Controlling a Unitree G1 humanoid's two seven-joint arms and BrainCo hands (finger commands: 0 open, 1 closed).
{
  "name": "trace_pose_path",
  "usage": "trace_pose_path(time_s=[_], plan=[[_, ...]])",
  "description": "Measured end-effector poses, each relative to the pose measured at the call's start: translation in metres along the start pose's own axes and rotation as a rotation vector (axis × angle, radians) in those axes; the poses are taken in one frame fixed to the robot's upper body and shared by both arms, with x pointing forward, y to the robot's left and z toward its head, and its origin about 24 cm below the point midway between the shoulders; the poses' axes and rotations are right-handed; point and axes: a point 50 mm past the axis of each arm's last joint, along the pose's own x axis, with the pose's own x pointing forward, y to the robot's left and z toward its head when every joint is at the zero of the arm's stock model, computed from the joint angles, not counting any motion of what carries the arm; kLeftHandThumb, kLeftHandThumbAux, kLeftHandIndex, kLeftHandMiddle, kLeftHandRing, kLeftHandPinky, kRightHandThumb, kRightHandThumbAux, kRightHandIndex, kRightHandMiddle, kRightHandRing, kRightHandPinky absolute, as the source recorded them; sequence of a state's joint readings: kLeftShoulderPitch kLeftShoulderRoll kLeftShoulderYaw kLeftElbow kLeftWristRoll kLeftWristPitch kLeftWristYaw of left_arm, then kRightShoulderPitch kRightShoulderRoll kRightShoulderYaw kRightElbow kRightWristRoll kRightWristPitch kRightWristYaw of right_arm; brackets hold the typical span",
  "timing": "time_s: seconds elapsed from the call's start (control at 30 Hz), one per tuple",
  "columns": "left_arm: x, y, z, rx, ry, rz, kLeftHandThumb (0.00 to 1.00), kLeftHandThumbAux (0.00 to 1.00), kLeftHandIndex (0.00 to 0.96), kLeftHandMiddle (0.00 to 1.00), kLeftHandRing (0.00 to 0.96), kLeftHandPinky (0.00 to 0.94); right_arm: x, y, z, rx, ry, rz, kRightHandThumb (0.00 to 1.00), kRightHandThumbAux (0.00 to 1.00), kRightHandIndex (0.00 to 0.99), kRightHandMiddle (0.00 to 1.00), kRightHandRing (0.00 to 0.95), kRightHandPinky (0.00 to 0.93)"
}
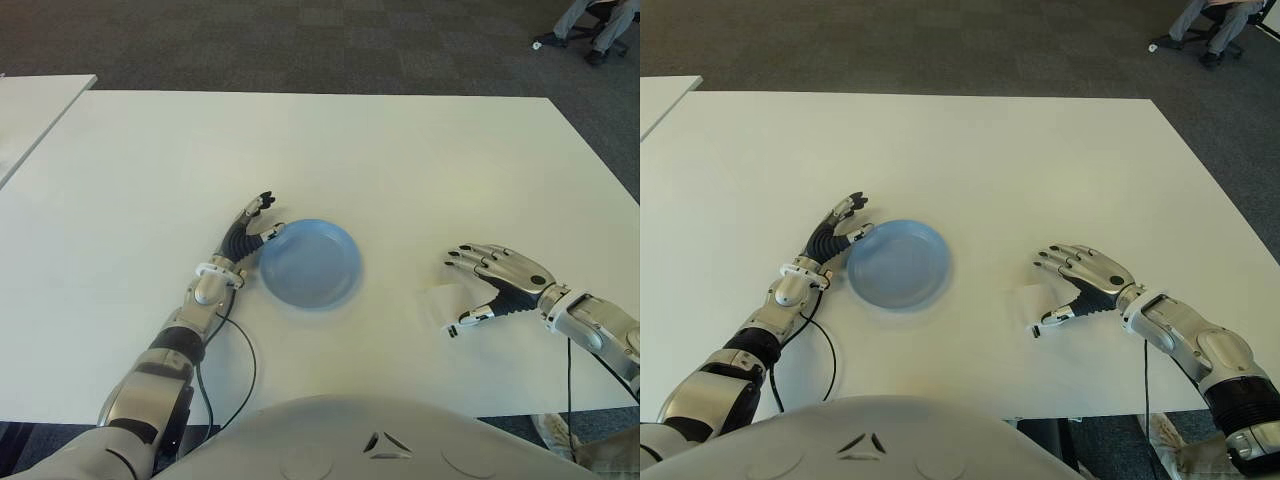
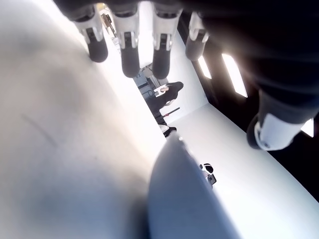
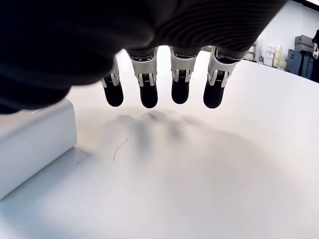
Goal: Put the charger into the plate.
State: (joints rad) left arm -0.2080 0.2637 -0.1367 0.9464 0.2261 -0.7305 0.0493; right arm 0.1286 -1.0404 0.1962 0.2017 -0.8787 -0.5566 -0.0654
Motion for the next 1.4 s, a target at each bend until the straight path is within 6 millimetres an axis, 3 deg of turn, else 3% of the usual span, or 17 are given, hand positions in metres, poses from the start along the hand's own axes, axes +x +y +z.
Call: trace_pose_path(time_s=[1.4], plan=[[-0.0022,0.0025,-0.0015,0.012,0.001,-0.015,0.000,0.541,0.030,0.140,0.137,0.093,0.0086,0.0036,0.0001,-0.044,-0.022,-0.067,0.091,0.187,0.000,0.000,0.000,0.000]])
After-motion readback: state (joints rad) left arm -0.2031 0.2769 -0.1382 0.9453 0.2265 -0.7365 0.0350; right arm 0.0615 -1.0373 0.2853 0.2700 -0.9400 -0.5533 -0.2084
